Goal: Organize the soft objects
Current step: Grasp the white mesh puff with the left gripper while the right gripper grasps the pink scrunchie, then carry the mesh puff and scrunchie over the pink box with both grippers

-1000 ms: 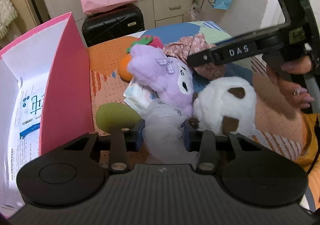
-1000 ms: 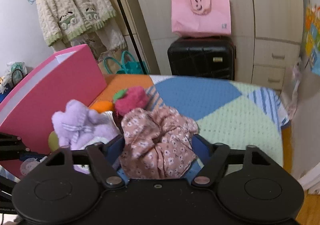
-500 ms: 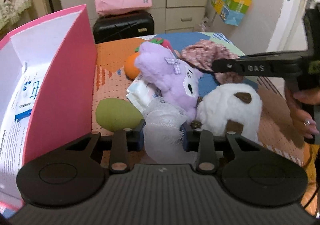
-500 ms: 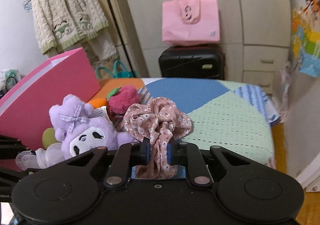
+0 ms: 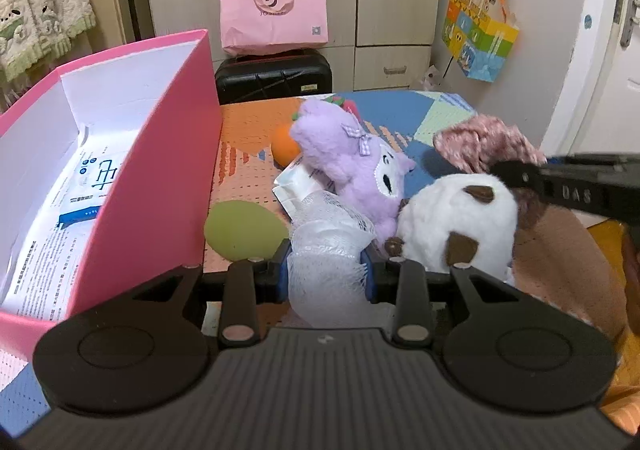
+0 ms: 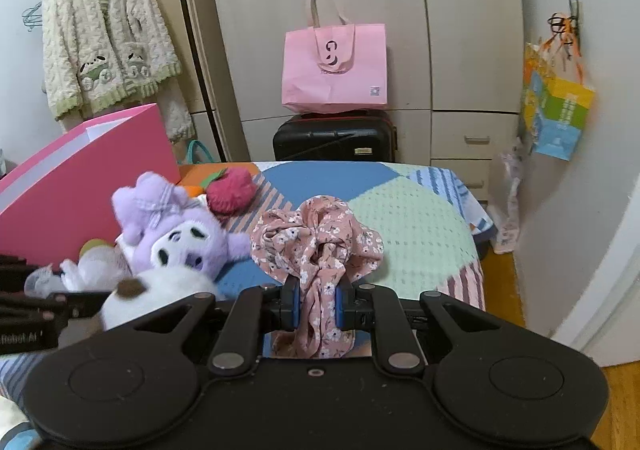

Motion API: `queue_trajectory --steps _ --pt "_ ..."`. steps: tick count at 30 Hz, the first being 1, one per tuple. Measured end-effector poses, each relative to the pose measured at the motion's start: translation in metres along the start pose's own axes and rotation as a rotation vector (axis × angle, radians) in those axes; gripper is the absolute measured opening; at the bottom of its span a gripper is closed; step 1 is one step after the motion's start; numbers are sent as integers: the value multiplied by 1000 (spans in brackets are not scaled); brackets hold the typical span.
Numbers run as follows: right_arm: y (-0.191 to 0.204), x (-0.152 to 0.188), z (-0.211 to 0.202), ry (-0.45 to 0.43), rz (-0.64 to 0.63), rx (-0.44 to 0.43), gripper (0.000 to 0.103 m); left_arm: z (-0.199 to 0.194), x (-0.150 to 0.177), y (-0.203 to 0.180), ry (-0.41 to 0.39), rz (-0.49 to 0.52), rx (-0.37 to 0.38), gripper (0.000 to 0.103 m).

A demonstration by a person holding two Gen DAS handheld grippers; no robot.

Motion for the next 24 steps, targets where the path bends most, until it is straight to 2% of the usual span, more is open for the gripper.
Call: queue_trajectory --steps 14,18,24 --pt "14 28 -41 21 -10 54 19 -37 6 8 -58 -39 107 32" --pt "14 38 -53 53 -2 66 19 -46 11 11 4 -36 141 32" --pt "20 50 -71 101 -20 31 19 -57 21 18 65 -42 190 33"
Point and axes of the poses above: each gripper's, at about its wrist camera, not at the fingertips, and z roughly the way its jaws point, y to its left, x to its underside, the point moved 2 cm from there along z, roughly the way its jaws point, and after that the axes turned 2 degrees about x, right-handed, at the moved point
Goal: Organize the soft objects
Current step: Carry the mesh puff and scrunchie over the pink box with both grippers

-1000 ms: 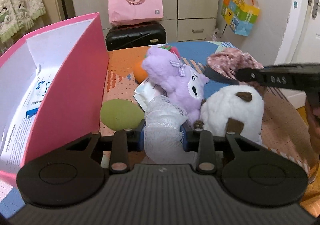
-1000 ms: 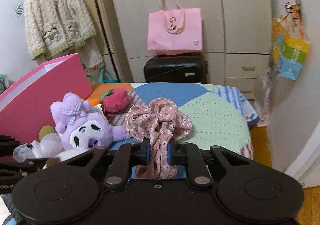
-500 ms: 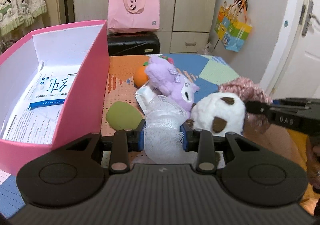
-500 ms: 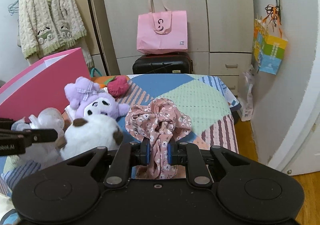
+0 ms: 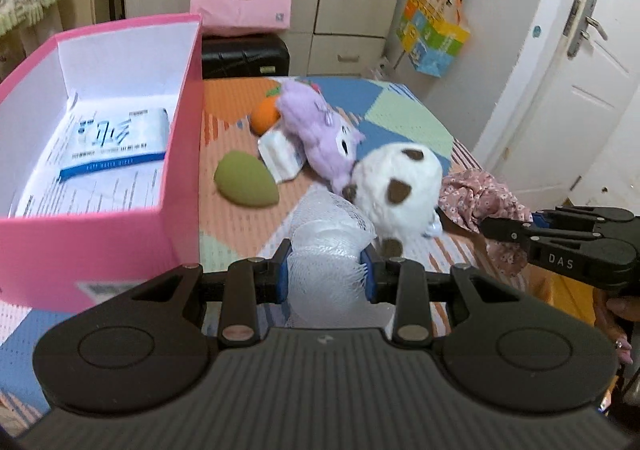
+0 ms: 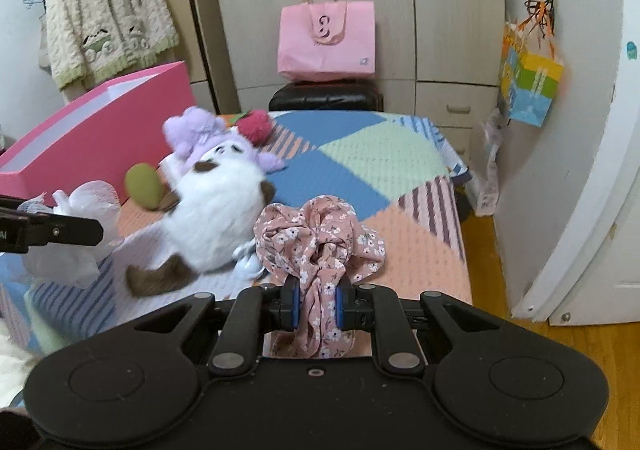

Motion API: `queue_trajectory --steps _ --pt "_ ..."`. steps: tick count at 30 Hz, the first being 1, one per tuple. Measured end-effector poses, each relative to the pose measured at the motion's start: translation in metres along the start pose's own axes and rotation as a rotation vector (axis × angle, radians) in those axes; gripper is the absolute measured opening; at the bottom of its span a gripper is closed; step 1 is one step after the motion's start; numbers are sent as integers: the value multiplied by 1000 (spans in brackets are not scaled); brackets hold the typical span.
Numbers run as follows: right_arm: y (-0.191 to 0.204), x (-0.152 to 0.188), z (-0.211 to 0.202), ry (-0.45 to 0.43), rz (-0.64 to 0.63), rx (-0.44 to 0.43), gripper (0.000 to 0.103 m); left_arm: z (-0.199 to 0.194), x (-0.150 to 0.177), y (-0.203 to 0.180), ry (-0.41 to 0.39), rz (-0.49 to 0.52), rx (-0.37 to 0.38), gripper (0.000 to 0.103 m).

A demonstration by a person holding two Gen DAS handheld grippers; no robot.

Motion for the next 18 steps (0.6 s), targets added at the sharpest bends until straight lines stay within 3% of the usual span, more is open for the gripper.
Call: queue_trajectory --steps 9,18 --pt "20 -1 -27 25 -85 48 19 -20 10 8 66 26 8 33" --pt "58 -9 -47 94 -151 -139 19 -43 17 18 92 33 14 33"
Point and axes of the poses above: each gripper's, at about its wrist camera, not at the fingertips, and z roughly the way its jaws point, y to its left, x to its underside, the point moved 2 cm from there along z, roughly the way its jaws point, and after that the axes turned 2 degrees about x, right-handed, at the moved point
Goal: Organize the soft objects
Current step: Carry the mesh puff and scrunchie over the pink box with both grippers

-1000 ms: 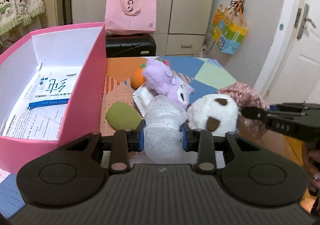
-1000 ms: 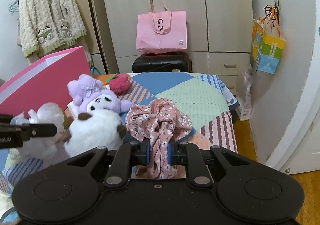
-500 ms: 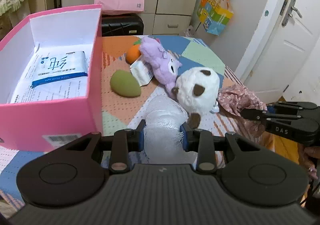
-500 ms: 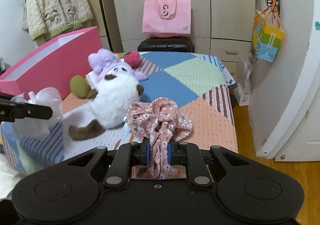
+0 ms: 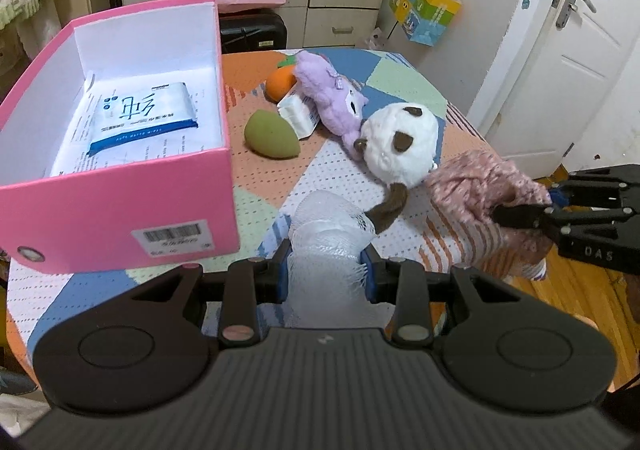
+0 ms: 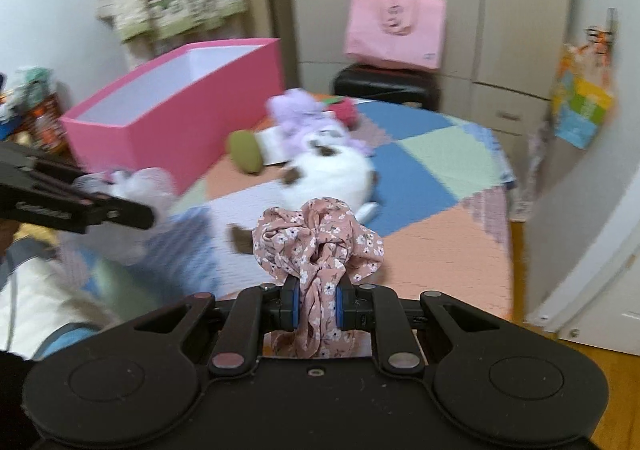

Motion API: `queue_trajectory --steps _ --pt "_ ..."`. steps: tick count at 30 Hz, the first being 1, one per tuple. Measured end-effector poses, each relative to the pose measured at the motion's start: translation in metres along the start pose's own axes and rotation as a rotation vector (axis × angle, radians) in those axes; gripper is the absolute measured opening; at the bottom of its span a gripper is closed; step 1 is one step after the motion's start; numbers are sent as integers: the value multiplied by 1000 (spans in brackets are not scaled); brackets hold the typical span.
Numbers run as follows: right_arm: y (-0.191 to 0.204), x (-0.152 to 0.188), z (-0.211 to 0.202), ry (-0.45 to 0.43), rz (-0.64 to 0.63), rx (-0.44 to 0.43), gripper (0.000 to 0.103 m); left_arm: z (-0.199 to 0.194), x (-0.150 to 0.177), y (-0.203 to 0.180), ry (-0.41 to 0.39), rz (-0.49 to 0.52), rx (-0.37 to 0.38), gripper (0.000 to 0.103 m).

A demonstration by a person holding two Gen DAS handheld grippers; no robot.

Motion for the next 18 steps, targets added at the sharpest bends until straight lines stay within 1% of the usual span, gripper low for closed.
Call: queue_trajectory --steps 9,11,14,18 --pt "46 -17 5 84 -38 -200 20 -29 9 15 68 -1 38 33" --pt "55 -23 8 108 -49 -220 20 -39 10 19 65 -2 39 33" --pt "68 -38 10 145 -66 -238 20 -54 9 27 38 12 44 33" --pt "87 -60 6 182 -86 -304 20 -74 0 39 42 18 95 33"
Point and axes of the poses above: each gripper's, at about its wrist camera, not at the fingertips, and z roughly the way its jaws point, y to its left, x to its underside, the point moved 2 cm from there along z, roughly the way its jaws point, and after that the axes turned 2 degrees about x, right-handed, at the moved point
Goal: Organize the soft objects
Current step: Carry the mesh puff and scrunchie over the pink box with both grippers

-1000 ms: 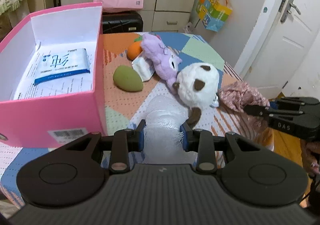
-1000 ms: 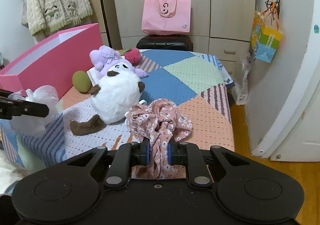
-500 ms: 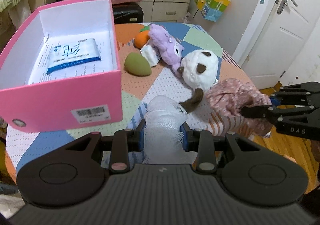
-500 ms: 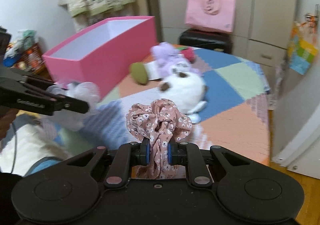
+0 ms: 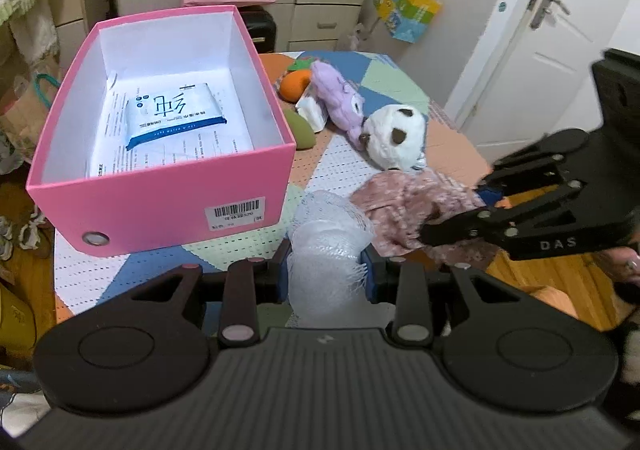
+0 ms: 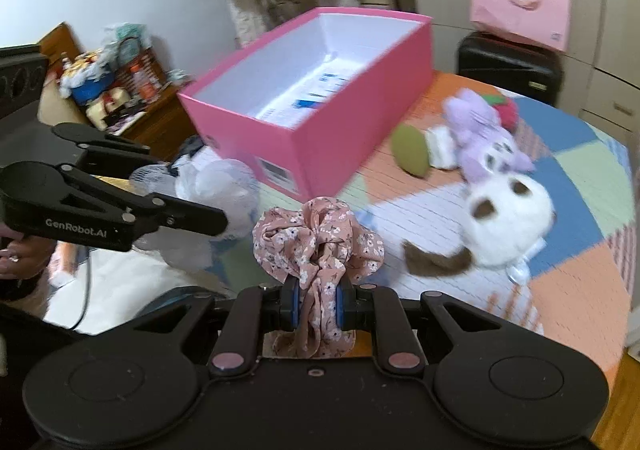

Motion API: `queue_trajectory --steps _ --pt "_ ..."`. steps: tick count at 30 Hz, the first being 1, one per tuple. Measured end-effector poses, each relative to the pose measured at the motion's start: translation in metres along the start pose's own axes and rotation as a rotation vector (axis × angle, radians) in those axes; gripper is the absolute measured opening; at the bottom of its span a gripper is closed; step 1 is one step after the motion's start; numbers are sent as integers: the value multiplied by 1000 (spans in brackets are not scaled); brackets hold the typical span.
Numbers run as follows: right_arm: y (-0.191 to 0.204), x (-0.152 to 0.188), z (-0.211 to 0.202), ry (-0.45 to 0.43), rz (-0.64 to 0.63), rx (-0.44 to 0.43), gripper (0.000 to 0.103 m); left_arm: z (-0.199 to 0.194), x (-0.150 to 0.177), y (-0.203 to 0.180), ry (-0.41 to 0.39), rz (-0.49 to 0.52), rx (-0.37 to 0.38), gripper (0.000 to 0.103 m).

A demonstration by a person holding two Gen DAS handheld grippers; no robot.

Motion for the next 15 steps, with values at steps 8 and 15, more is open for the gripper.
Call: queue_trajectory --steps 8,15 --pt "29 -51 0 -7 -39 -66 20 -32 -29 26 -7 13 13 33" --pt "33 -97 14 -88 -65 -65 21 -39 -58 59 -122 7 -45 33"
Point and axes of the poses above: each gripper's, at about its wrist camera, not at the fingertips, and z roughly the way its jaws point, y to its left, x to its underside, the point moved 2 cm from there along z, roughly the way its jaws point, and after that the axes turned 2 degrees about x, right-handed, at the moved point
